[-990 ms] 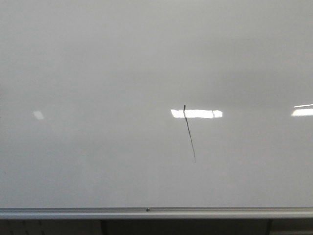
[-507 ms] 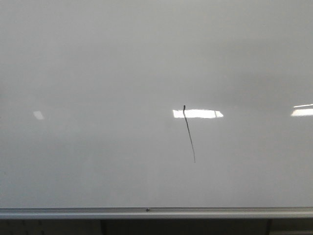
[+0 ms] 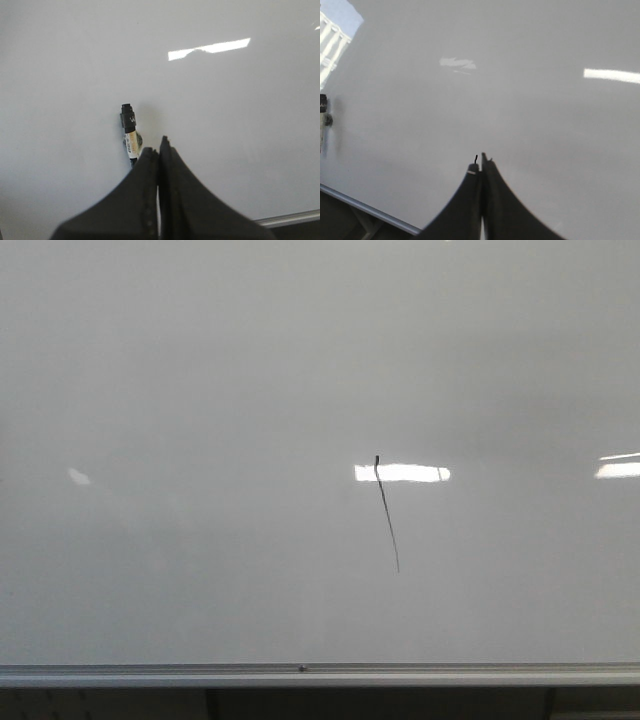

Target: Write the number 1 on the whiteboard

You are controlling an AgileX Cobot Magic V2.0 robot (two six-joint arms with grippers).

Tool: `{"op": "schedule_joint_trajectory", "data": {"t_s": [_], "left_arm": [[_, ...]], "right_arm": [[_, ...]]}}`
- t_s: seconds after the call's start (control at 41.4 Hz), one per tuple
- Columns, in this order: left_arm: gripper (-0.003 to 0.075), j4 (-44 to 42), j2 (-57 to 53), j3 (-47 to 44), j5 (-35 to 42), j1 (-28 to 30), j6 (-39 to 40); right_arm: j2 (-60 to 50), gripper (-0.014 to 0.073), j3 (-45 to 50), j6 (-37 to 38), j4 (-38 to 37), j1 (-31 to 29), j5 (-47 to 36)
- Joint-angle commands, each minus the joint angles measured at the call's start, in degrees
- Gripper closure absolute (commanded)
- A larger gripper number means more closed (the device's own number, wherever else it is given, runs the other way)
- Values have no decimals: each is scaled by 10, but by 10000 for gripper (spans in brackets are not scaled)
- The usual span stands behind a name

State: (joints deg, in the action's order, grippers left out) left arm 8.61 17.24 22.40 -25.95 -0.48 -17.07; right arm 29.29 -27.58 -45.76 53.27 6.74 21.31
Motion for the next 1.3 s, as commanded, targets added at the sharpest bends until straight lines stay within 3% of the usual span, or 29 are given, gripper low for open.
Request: {"op": "schedule_joint_trajectory", "data": {"t_s": [0.0,0.241,1.038,1.183,1.279], "left_arm": [[741,20,-32,1,47,-4,6],[741,21,-59,-3,45,-4,6],[741,21,-59,-8,61,-4,8],[741,-73,-100,-73,157,-4,165],[741,-82,-138,-138,195,-4,177]], "right_arm": [[-25,653,-1,-4,14,-3,-38],[-106,653,45,-4,15,-3,-76],[-107,653,45,-4,15,-3,-71],[-107,653,45,-4,15,-3,-69],[-107,653,45,-4,15,-3,-68]]}}
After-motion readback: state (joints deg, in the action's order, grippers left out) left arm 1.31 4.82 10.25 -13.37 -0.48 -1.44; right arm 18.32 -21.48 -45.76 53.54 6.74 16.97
